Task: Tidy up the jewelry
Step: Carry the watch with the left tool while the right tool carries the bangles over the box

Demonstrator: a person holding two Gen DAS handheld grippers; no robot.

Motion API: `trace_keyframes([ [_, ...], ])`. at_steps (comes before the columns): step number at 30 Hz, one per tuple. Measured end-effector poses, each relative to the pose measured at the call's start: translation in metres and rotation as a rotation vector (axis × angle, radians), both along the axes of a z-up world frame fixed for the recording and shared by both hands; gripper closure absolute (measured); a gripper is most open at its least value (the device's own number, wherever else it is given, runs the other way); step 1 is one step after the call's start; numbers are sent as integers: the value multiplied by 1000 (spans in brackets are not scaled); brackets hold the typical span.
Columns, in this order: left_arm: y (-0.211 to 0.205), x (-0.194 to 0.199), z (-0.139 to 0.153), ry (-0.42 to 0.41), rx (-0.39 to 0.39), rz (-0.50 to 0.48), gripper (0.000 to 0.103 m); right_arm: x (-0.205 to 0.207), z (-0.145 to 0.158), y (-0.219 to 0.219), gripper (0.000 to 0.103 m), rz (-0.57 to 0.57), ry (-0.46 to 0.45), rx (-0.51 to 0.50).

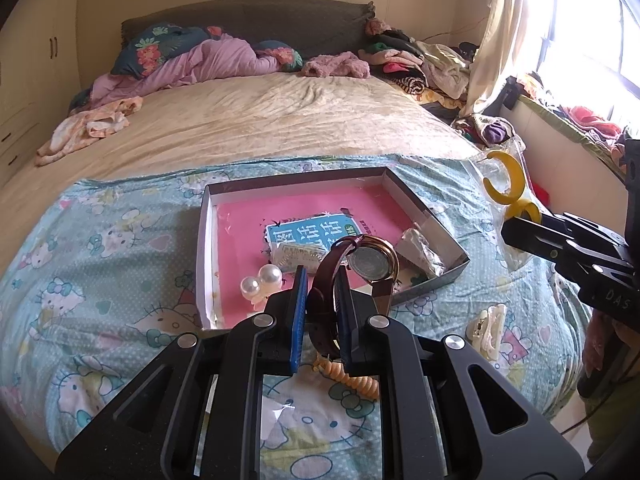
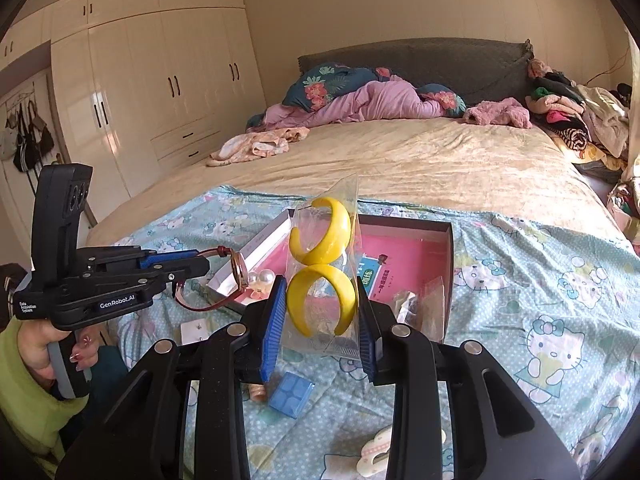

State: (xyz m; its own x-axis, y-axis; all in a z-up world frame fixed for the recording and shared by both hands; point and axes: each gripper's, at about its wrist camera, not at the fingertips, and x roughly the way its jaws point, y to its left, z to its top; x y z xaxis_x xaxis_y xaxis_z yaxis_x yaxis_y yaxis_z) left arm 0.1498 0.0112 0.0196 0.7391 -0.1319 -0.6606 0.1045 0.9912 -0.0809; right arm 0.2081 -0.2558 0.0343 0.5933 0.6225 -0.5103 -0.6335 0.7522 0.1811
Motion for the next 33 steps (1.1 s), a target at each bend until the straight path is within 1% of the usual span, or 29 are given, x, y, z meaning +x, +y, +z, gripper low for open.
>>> trace_keyframes([
  [8,-4,20,-5,13,-3,-15,96,16,8,4,72,-16,-24,1],
  [17,-8,41,-22,53,-4,-35,96,37,11,8,72,-35,-38,10],
  [25,-12,55,-37,86,-9,-51,96,60,-1,18,72,-42,-7,-15],
  [33,-12,66,-52,114,-24,-60,96,82,-22,25,72,-50,37,-40],
])
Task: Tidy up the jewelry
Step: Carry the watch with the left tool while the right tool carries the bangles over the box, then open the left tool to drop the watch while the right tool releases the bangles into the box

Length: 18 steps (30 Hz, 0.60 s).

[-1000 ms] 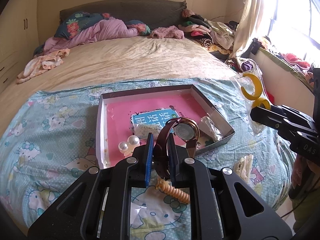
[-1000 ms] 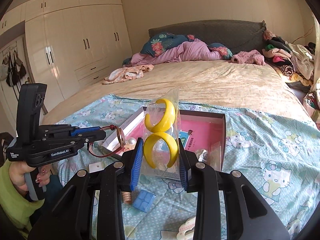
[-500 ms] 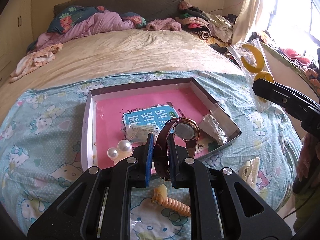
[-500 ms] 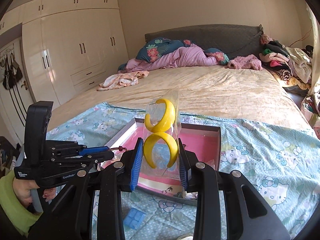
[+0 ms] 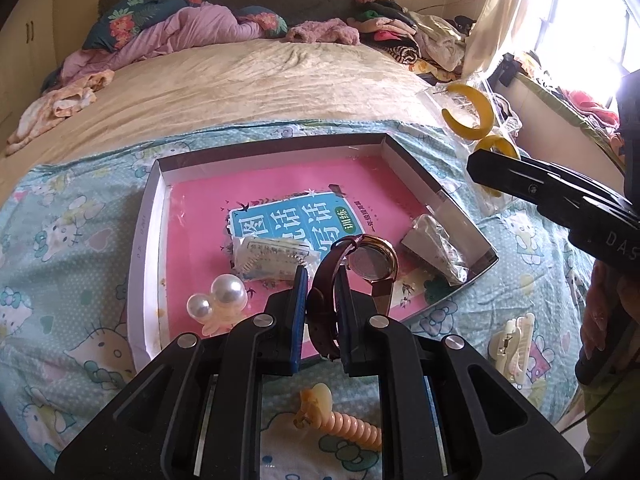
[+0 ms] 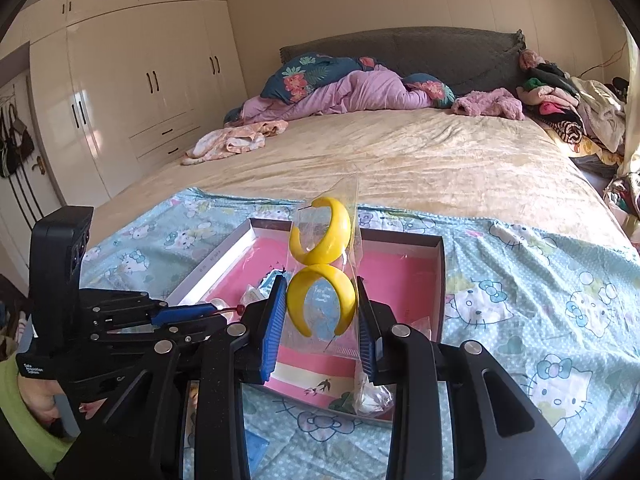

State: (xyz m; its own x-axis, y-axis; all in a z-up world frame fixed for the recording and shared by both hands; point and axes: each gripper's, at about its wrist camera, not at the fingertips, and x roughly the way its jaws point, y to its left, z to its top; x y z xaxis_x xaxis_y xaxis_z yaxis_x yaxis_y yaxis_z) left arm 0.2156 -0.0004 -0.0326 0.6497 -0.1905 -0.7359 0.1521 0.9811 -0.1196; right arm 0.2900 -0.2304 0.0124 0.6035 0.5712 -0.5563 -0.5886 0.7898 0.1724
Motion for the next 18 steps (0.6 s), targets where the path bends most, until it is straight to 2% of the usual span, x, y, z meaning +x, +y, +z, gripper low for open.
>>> trace_keyframes([
  [18,15,21,-19,31,-85,15,95,26,-39,13,72,-12,106,-44],
])
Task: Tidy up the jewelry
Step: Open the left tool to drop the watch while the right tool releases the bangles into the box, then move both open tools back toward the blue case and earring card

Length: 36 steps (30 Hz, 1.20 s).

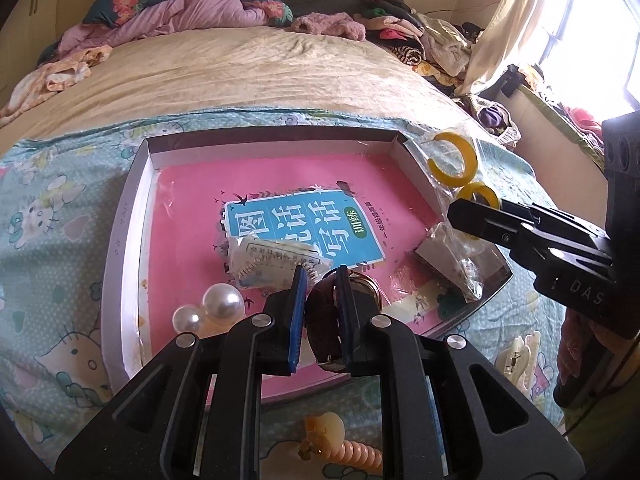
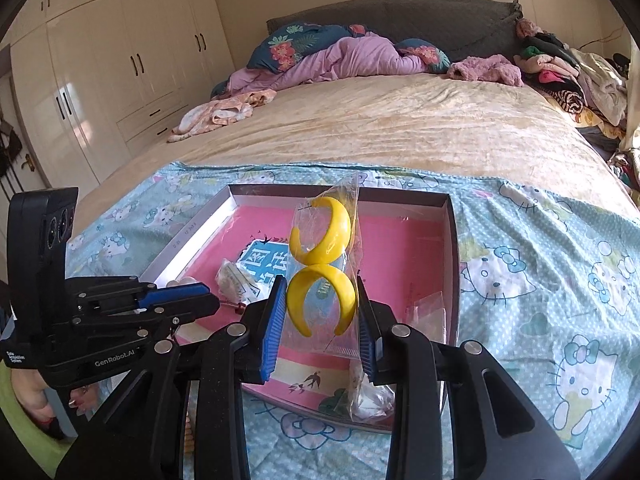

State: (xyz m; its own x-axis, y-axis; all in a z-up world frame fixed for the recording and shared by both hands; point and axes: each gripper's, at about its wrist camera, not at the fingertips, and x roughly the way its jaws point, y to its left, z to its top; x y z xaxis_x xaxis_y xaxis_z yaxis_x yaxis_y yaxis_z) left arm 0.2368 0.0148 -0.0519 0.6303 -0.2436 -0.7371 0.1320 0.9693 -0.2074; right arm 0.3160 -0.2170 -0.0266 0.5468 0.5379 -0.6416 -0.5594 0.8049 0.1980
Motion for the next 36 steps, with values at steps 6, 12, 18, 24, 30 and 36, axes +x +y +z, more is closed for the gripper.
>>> trace_keyframes([
  [6,7,3,-4,1,-7,22,95,4,-8,7,72,6,25,-15],
  [12,16,8,-6,3,-15,39,95,7,-18,15,72,17,53,-29],
  [18,24,9,-7,-4,-11,58,95,11,-26,20,72,16,85,-51],
  [24,27,8,-9,0,-19,65,95,15,-36,18,70,-3,120,-67],
  [30,27,6,-9,-4,-12,64,95,15,-39,17,65,-21,137,-54],
  [36,24,4,-10,-2,-18,53,95,7,-33,8,50,-23,127,-3],
])
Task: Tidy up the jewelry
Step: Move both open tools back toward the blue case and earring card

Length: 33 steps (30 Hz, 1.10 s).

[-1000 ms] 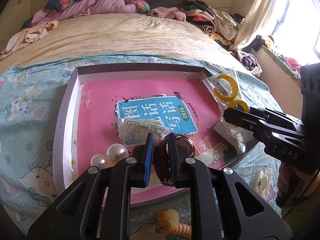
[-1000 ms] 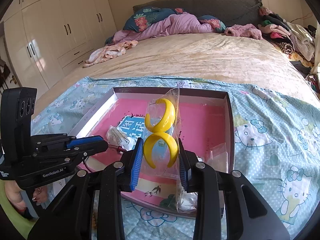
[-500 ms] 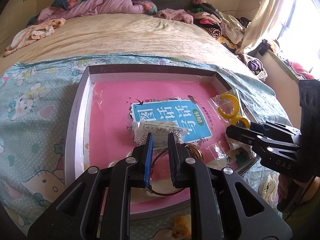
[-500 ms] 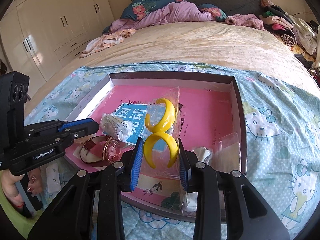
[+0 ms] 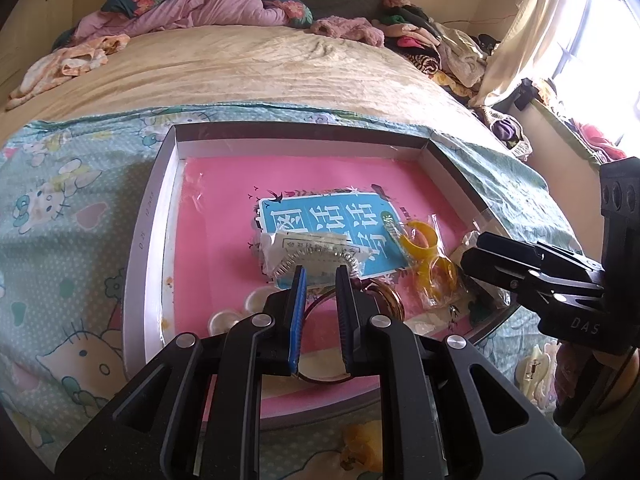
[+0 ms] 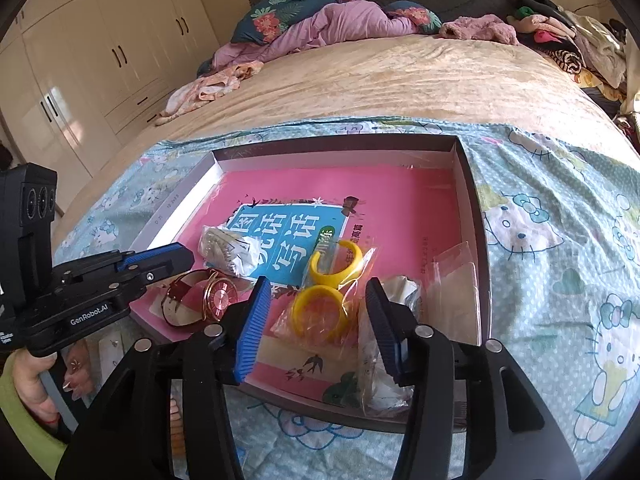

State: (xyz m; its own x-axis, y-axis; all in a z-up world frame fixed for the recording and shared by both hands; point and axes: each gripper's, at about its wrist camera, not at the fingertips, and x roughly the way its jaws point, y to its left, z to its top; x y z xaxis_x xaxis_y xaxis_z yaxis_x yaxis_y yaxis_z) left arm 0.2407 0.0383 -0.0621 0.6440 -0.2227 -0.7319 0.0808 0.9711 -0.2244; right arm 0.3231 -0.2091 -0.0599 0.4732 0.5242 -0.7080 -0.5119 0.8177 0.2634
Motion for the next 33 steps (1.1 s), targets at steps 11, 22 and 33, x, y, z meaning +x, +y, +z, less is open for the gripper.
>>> trace_keyframes([
  [11,5,-7,9,-26,-11,31,74,-10,20,-22,22,-69,-47,55],
  [22,10,-18,25,-62,10,83,33,-17,33,-31,17,-89,-77,70],
  [33,23,-34,48,-108,12,144,10,-28,48,-40,8,-116,-114,83],
])
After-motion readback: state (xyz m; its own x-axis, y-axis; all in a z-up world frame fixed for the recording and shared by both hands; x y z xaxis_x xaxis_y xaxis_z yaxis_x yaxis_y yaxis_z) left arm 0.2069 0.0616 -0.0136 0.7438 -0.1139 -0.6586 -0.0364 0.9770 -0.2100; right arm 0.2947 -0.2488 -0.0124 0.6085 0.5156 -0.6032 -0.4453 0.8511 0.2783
